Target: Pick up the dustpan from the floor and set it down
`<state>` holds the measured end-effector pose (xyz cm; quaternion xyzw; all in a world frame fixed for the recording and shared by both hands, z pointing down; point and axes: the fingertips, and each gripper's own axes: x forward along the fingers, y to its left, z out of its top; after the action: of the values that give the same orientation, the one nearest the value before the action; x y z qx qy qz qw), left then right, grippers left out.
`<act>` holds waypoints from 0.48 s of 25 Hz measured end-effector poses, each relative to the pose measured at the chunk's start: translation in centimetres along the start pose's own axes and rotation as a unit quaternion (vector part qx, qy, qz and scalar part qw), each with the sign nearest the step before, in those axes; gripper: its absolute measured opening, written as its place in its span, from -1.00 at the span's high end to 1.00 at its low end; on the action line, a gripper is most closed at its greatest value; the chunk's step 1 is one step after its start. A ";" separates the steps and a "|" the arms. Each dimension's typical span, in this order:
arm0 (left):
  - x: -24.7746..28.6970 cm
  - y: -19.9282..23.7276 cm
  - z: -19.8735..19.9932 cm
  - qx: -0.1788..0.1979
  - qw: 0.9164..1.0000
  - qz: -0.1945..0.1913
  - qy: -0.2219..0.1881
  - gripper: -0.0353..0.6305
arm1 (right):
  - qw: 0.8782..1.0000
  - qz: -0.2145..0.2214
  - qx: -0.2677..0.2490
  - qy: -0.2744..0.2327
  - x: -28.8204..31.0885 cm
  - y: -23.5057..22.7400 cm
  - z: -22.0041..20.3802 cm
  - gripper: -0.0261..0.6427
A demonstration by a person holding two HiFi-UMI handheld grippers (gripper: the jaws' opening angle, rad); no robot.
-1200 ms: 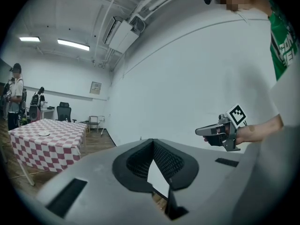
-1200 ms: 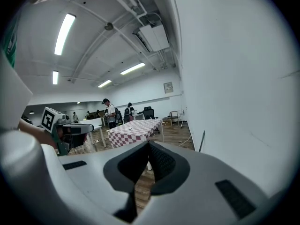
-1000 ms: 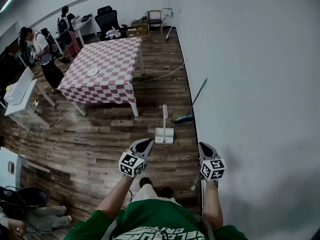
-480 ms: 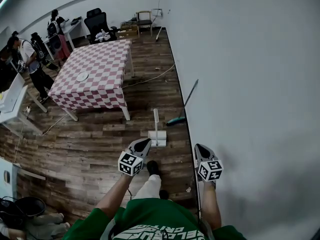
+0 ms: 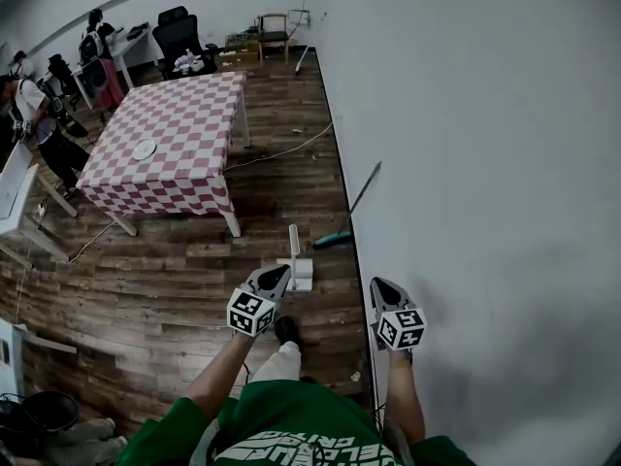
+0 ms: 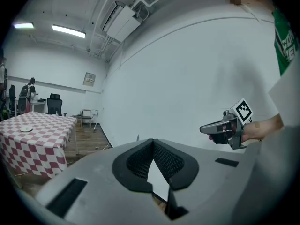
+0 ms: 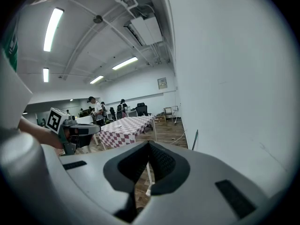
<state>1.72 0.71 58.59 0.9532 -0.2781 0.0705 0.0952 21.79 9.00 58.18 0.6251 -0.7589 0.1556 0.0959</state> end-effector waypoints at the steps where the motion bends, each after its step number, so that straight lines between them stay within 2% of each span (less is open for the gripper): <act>1: 0.6 0.6 -0.1 -0.001 1.000 0.000 0.002 0.88 | 1.000 0.001 -0.001 0.002 0.9 -0.2 0.1 0.90; 12: 7.0 7.8 -0.3 -0.028 0.999 0.009 0.028 0.88 | 0.999 0.013 -0.005 0.036 10.2 -2.6 2.2 0.90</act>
<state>3.26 -9.30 61.29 0.9453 -0.2858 0.0901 0.1288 22.38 -1.63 59.87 0.6086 -0.7638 0.1753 0.1244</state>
